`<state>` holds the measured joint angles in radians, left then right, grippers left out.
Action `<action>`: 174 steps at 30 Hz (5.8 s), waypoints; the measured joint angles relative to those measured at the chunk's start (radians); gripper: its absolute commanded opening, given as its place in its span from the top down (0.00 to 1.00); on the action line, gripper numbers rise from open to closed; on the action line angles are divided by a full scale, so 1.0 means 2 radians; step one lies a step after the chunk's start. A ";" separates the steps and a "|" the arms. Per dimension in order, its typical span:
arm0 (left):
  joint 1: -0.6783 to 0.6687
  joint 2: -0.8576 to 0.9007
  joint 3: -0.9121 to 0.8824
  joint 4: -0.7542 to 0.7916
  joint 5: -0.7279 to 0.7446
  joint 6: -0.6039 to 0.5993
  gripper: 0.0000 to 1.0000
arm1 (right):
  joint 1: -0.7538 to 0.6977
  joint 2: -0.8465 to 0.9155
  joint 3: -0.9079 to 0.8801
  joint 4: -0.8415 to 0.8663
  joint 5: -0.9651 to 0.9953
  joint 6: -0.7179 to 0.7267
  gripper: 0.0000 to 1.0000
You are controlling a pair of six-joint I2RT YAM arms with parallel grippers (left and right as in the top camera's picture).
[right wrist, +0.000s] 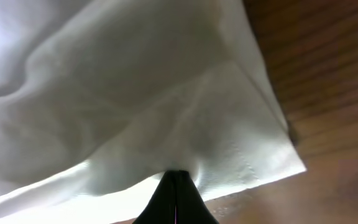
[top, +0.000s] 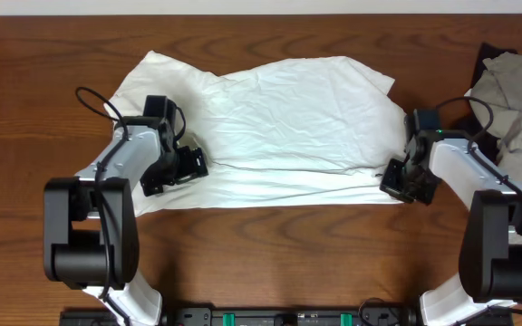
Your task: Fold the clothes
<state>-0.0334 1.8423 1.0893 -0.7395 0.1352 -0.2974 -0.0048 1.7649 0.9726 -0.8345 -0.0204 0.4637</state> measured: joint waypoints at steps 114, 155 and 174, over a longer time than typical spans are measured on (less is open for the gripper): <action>0.041 0.258 0.370 0.212 -0.032 0.020 0.01 | 0.044 0.358 0.571 0.044 -0.015 -0.130 0.01; 0.041 0.272 0.373 0.200 -0.036 0.022 0.02 | 0.020 0.388 0.580 0.100 -0.018 -0.094 0.34; 0.041 0.272 0.373 0.200 -0.036 0.022 0.02 | 0.056 0.388 0.587 0.048 0.058 -0.082 0.37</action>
<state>0.0486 2.3863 1.8351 -0.3401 0.0635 -0.2535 0.1066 2.5408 2.1475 -0.7391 0.0952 0.3000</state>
